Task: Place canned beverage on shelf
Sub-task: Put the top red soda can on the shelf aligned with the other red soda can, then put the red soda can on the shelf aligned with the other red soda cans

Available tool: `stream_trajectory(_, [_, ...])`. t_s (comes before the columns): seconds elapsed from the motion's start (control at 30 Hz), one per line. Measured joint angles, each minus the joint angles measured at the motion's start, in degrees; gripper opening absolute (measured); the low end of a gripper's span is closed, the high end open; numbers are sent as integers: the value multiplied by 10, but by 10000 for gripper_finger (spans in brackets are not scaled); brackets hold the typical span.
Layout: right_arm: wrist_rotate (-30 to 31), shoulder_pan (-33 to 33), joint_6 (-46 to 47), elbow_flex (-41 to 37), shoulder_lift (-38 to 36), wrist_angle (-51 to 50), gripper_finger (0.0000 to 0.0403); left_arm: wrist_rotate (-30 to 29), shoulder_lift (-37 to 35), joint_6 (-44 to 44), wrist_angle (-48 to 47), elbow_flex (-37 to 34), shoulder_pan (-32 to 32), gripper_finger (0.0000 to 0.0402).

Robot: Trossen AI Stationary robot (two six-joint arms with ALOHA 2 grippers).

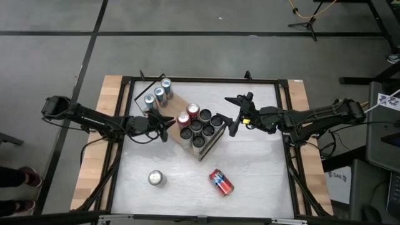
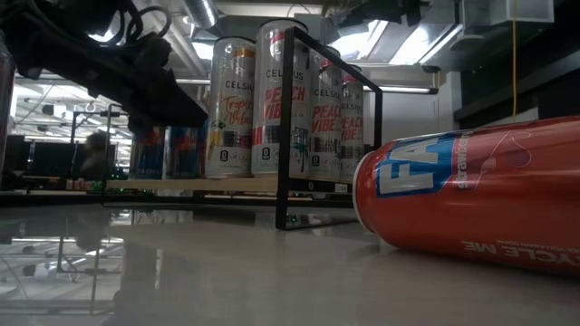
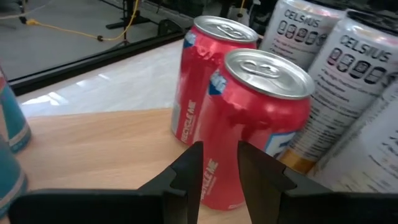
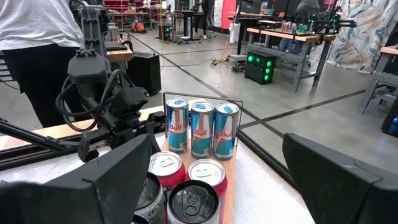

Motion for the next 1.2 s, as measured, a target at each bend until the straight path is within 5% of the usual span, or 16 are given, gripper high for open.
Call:
stream_trajectory(0.6, [-10,0,2,0,0,0,358,22,0,-4,0,0,-21,93])
stream_trajectory(1.0, [-266,2,96,19,0,53,358,27,-36,14,1,0,-56,93])
stream_trajectory(1.2, [-187,57,161,83,12,-21,358,42,-45,22,2,0,-80,93])
